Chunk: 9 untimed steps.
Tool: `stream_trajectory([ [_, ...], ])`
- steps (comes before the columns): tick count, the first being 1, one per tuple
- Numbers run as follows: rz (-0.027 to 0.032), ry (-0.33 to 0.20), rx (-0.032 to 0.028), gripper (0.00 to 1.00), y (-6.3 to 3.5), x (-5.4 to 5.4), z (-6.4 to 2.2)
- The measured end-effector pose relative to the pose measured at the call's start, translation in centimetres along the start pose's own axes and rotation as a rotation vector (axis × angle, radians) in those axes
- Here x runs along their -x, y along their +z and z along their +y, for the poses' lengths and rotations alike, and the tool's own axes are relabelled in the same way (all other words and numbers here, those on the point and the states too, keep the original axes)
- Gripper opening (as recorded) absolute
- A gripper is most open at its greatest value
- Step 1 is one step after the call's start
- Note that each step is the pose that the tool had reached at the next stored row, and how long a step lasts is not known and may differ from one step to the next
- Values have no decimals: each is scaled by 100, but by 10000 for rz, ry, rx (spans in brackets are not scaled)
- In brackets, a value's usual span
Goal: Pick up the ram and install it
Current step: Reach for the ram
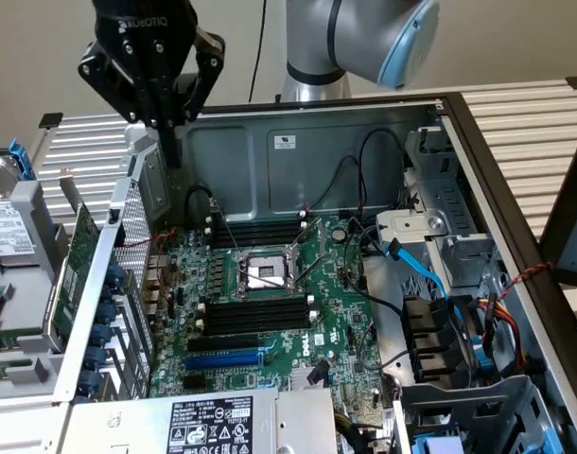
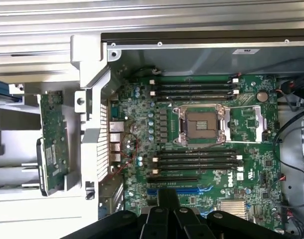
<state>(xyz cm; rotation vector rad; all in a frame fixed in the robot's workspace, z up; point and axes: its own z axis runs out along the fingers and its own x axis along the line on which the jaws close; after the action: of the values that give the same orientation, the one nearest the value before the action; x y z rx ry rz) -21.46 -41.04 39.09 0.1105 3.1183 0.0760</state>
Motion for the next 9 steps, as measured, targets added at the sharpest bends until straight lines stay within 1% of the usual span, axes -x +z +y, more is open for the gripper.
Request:
stream_trajectory([
  [5,-1,-1,0,11,6,-208,-83],
  [9,0,-1,0,11,14,-391,-118],
])
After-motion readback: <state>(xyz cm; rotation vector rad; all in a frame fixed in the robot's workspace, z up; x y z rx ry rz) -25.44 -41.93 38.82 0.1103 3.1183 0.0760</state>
